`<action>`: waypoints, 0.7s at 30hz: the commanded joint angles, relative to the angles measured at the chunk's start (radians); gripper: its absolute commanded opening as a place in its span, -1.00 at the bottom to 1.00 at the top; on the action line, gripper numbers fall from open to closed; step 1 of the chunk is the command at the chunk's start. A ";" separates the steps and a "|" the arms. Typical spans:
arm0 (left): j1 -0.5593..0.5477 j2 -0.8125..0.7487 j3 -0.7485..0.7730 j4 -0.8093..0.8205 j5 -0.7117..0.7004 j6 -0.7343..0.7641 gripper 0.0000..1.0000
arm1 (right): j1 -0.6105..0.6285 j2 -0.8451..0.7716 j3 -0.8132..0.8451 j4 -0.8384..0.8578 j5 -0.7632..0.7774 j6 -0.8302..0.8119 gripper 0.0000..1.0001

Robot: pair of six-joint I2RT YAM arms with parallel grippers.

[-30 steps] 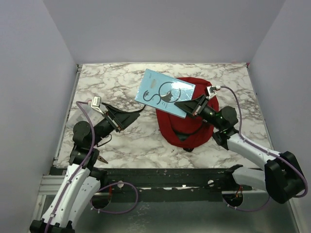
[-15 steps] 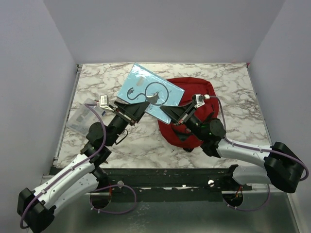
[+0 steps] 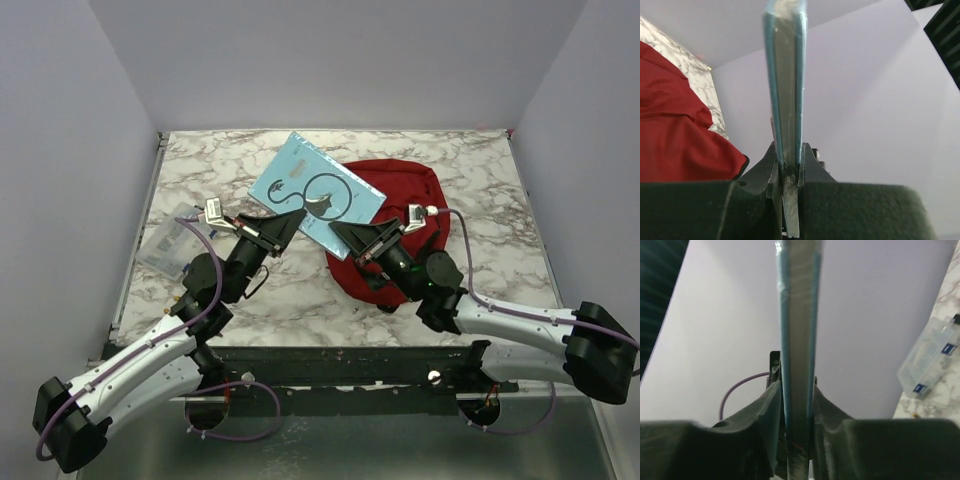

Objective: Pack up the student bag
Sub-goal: Pick up the book from the center of the board.

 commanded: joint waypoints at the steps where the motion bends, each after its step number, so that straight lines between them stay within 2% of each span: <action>1: 0.000 -0.016 0.069 0.021 0.024 0.112 -1.00 | 0.000 -0.098 0.006 -0.012 -0.052 -0.139 -0.13; 3: 0.011 -0.044 0.071 -0.013 0.034 0.090 -1.00 | -0.002 -0.145 0.055 -0.206 -0.115 -0.239 0.19; 6: 0.057 -0.071 0.059 -0.018 0.118 0.046 -1.00 | -0.003 -0.192 0.118 -0.476 -0.167 -0.309 0.46; 9: 0.079 -0.075 0.053 -0.017 0.202 0.011 -1.00 | -0.005 -0.250 0.075 -0.452 -0.219 -0.285 0.55; 13: 0.102 -0.058 0.060 -0.015 0.336 -0.063 -1.00 | -0.019 -0.275 0.053 -0.410 -0.320 -0.207 0.53; 16: 0.113 -0.058 0.061 -0.014 0.394 -0.105 -1.00 | -0.025 -0.263 0.051 -0.380 -0.354 -0.162 0.42; 19: 0.114 -0.041 0.070 -0.014 0.457 -0.132 -1.00 | -0.032 -0.246 0.023 -0.281 -0.387 -0.110 0.22; 21: 0.114 -0.028 0.074 -0.014 0.483 -0.133 -1.00 | -0.033 -0.238 0.005 -0.233 -0.400 -0.077 -0.03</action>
